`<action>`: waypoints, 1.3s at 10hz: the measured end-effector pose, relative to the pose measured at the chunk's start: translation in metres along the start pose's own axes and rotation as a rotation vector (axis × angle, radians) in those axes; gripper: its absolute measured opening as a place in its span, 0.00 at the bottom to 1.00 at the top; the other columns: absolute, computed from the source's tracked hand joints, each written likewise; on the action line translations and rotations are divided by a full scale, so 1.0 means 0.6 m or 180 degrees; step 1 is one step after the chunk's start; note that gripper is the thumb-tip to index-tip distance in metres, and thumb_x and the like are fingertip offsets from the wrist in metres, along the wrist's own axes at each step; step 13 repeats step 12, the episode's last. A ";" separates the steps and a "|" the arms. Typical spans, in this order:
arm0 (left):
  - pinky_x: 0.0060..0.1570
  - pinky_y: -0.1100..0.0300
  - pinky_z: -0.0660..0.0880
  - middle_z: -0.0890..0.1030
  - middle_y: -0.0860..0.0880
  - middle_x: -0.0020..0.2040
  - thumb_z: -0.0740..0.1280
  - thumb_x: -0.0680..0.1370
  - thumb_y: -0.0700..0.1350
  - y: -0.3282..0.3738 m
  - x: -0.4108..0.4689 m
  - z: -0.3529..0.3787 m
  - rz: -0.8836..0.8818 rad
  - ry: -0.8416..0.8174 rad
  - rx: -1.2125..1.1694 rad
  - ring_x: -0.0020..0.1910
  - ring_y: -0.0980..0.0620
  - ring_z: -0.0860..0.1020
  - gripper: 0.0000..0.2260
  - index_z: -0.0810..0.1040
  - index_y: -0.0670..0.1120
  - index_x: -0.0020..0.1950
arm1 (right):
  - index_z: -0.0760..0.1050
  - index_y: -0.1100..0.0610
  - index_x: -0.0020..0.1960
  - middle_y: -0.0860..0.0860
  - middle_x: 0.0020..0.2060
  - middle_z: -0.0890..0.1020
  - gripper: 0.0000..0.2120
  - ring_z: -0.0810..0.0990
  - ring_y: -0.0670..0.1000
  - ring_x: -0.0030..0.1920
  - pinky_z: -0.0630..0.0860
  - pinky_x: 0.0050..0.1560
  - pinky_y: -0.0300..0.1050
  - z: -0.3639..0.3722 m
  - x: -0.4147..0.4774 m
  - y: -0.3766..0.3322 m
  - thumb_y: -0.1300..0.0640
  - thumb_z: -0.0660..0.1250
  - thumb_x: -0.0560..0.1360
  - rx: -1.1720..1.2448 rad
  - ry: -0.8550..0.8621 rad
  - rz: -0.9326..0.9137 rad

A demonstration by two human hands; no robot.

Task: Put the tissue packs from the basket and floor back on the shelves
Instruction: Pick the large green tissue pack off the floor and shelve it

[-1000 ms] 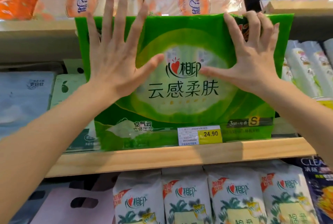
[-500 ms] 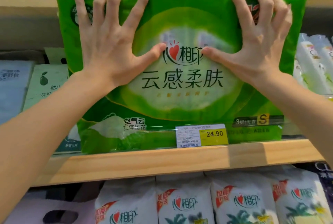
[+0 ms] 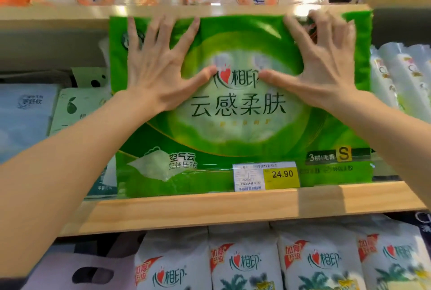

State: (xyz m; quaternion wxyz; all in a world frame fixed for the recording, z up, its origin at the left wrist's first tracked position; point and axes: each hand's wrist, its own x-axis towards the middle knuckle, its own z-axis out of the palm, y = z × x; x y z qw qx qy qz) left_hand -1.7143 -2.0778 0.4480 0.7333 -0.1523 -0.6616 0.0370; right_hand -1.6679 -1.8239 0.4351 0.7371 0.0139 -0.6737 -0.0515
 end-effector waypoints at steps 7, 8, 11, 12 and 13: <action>0.71 0.40 0.39 0.42 0.47 0.78 0.43 0.74 0.69 -0.005 -0.034 0.026 -0.0254 -0.1067 -0.0187 0.76 0.45 0.41 0.32 0.43 0.59 0.75 | 0.46 0.45 0.74 0.56 0.76 0.50 0.41 0.47 0.59 0.75 0.42 0.72 0.62 0.037 -0.035 0.017 0.26 0.41 0.66 -0.0165 -0.1008 -0.0156; 0.71 0.41 0.39 0.42 0.47 0.78 0.45 0.76 0.67 -0.010 -0.055 -0.007 -0.0238 -0.1357 -0.0293 0.76 0.46 0.41 0.30 0.44 0.59 0.75 | 0.50 0.48 0.74 0.60 0.75 0.54 0.40 0.52 0.60 0.74 0.46 0.73 0.62 0.001 -0.042 0.015 0.29 0.45 0.68 -0.0193 -0.1185 -0.0150; 0.72 0.43 0.45 0.51 0.45 0.78 0.49 0.79 0.59 -0.031 -0.116 -0.138 -0.0326 -0.1883 -0.0670 0.76 0.46 0.51 0.26 0.53 0.54 0.76 | 0.61 0.58 0.70 0.62 0.70 0.65 0.29 0.64 0.63 0.68 0.61 0.66 0.57 -0.123 -0.085 -0.025 0.44 0.58 0.76 0.0146 -0.1582 -0.0311; 0.73 0.44 0.49 0.53 0.45 0.77 0.52 0.79 0.58 -0.041 -0.128 -0.189 -0.0345 -0.1978 -0.0717 0.75 0.45 0.54 0.26 0.54 0.52 0.76 | 0.60 0.58 0.71 0.60 0.70 0.65 0.27 0.64 0.62 0.69 0.63 0.65 0.57 -0.164 -0.101 -0.038 0.47 0.58 0.76 0.0307 -0.1752 -0.0329; 0.73 0.44 0.49 0.53 0.45 0.77 0.52 0.79 0.58 -0.041 -0.128 -0.189 -0.0345 -0.1978 -0.0717 0.75 0.45 0.54 0.26 0.54 0.52 0.76 | 0.60 0.58 0.71 0.60 0.70 0.65 0.27 0.64 0.62 0.69 0.63 0.65 0.57 -0.164 -0.101 -0.038 0.47 0.58 0.76 0.0307 -0.1752 -0.0329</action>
